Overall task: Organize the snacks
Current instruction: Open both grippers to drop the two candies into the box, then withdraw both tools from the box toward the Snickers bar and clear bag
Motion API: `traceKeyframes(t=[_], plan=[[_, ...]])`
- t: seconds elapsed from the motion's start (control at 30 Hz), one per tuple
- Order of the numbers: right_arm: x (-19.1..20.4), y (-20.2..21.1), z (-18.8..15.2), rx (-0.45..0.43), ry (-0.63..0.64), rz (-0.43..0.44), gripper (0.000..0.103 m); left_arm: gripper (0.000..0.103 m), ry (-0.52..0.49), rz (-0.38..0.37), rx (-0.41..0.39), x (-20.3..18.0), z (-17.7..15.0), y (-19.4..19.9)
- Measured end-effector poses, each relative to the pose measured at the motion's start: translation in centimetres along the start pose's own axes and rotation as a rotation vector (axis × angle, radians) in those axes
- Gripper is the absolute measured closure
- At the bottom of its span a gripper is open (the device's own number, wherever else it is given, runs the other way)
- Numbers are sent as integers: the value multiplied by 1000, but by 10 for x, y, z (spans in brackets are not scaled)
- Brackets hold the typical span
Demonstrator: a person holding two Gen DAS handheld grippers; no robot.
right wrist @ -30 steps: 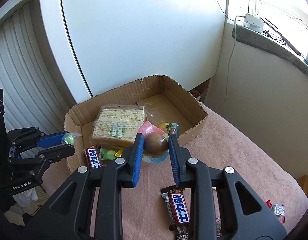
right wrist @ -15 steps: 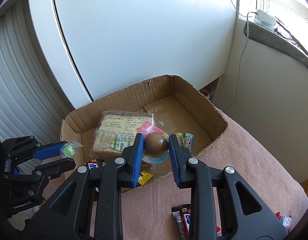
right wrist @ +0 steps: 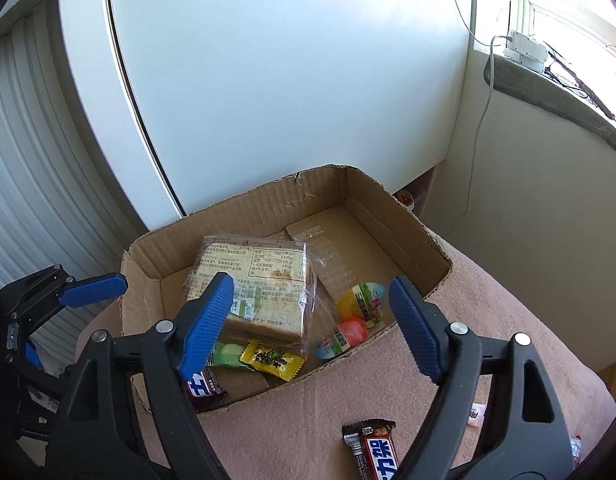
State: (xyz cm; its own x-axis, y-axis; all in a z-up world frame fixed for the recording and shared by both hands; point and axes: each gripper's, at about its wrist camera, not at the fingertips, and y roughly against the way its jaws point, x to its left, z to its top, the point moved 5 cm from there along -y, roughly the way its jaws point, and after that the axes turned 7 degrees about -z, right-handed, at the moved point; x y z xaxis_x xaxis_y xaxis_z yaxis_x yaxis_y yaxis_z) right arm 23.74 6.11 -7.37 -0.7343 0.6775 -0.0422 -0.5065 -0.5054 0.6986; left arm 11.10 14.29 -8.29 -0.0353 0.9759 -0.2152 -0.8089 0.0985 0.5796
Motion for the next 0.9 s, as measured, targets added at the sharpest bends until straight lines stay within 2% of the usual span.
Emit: traceKeyframes(t=[0.1, 0.2, 0.9], plan=[[-2, 3, 2, -5, -16, 1, 10, 23, -2, 26, 8, 1, 0, -1], [-4, 3, 1, 0, -23, -5, 9, 23, 5, 38, 19, 2, -2, -3], [-15, 39, -12, -25, -54, -14, 8, 23, -7, 24, 12, -19, -1, 6]])
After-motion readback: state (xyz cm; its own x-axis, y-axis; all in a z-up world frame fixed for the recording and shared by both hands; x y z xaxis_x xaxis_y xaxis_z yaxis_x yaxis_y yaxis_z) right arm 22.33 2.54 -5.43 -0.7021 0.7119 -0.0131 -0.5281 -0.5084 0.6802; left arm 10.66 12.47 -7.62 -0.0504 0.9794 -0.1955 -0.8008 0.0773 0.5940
